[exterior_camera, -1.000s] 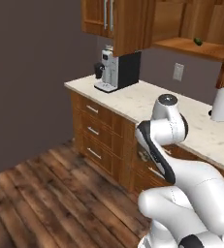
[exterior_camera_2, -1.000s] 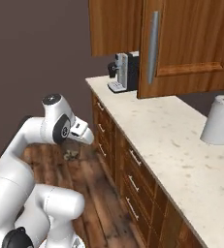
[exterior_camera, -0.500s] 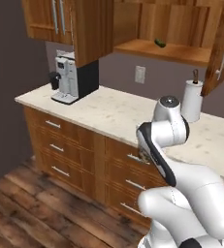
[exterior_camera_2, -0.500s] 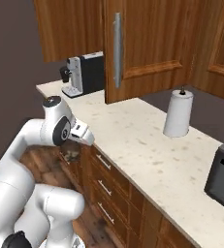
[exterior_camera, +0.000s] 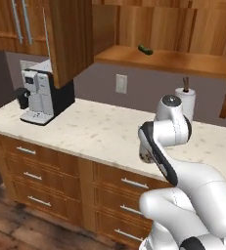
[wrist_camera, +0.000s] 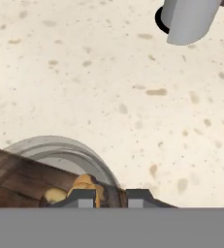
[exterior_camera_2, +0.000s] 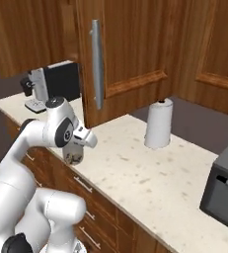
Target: Pick the candle and jar from the dining table and place them in the open cabinet. Close the cabinet after placing the objects.
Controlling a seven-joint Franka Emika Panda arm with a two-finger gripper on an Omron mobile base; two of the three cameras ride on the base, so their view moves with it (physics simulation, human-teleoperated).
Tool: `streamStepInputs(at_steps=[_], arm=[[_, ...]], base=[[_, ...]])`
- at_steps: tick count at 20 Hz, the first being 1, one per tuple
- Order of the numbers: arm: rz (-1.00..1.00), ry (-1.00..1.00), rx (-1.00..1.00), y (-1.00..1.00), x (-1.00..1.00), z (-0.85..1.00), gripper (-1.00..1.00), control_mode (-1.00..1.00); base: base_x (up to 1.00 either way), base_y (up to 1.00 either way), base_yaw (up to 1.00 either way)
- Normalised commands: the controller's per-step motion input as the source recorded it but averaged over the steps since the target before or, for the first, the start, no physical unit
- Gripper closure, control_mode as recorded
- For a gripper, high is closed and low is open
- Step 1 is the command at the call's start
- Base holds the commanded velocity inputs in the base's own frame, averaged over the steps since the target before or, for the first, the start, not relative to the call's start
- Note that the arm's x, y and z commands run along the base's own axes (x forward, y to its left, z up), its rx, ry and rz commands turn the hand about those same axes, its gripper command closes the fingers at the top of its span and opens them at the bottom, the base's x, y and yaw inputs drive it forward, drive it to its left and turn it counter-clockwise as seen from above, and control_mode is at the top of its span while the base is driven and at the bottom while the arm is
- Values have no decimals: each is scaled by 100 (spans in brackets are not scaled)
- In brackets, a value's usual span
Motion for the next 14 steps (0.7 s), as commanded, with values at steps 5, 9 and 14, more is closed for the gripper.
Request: streamStepInputs(at_steps=[5,9,14], arm=[[0,0,0,0,0,0,100,100],[0,0,0,0,0,0,100,100],[0,0,0,0,0,0,100,100]], base=[[-15,43,-34],[-2,49,-34],[0,59,-35]])
